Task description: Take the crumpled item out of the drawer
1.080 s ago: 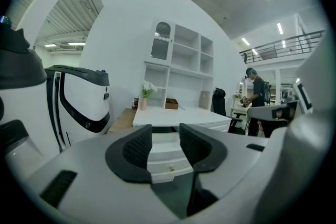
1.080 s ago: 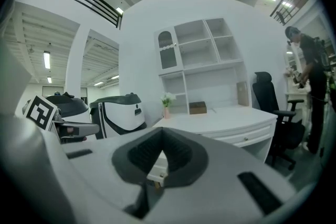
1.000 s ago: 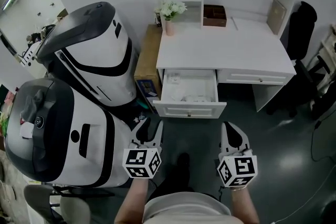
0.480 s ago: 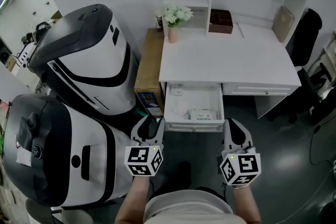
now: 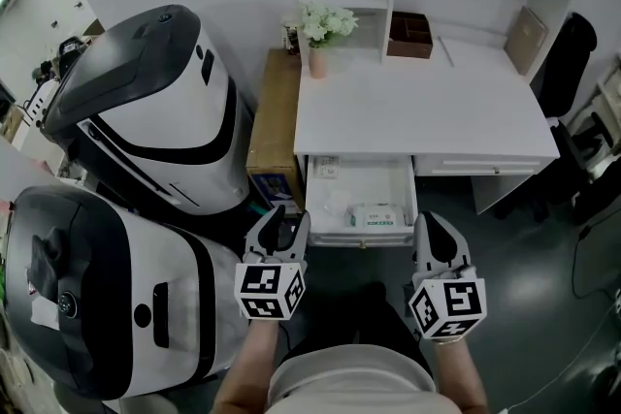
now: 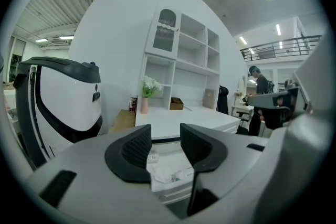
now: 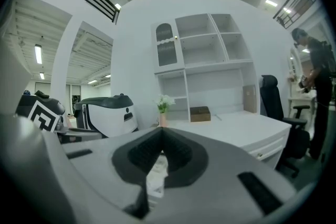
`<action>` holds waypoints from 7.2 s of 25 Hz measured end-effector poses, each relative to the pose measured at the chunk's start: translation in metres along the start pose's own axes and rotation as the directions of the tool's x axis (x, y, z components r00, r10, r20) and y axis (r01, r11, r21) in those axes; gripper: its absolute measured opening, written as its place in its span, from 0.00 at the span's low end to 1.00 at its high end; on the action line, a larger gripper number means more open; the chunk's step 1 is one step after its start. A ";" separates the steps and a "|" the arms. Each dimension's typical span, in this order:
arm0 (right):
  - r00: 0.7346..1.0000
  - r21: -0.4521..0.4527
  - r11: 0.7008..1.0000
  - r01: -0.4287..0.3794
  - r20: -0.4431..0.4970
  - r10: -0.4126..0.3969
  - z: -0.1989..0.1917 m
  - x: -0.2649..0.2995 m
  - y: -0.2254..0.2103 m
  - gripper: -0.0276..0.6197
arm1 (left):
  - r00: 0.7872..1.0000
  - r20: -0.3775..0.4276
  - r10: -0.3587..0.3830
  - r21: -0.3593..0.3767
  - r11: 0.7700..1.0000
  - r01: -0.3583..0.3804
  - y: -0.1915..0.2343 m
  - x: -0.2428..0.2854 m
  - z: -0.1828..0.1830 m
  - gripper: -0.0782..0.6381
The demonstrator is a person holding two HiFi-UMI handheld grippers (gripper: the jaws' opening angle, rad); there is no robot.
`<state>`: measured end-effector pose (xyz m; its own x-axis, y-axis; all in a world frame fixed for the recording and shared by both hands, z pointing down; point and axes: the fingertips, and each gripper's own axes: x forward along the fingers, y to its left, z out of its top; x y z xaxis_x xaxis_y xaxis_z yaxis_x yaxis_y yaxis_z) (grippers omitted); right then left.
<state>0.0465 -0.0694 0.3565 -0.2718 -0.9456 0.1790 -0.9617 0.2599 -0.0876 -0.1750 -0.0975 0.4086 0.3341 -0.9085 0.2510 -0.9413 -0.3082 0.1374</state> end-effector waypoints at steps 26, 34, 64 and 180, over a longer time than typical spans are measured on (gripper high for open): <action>0.999 0.053 0.998 -0.047 -0.026 0.048 0.007 0.102 -0.056 0.05 | 0.989 -0.141 0.052 0.000 0.999 -0.053 0.011 0.117 -0.018 0.32; 0.996 0.071 0.996 -0.062 -0.056 0.066 0.004 0.132 -0.079 0.05 | 0.961 -0.271 0.055 -0.002 0.998 -0.058 0.006 0.166 -0.055 0.32; 0.985 0.119 0.992 0.032 -0.171 -0.012 -0.029 0.177 -0.152 0.05 | 0.629 -0.776 0.037 0.013 0.999 -0.043 0.019 0.266 -0.244 0.40; 0.991 0.050 0.993 -0.105 -0.081 0.108 -0.007 0.107 -0.044 0.05 | 0.983 -0.157 0.094 0.023 0.995 -0.092 0.007 0.109 0.030 0.30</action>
<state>0.0597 -0.1807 0.3862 -0.3765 -0.8929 0.2471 -0.9249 0.3472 -0.1547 -0.1466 -0.2074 0.4085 0.2470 -0.8781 0.4097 -0.9689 -0.2298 0.0916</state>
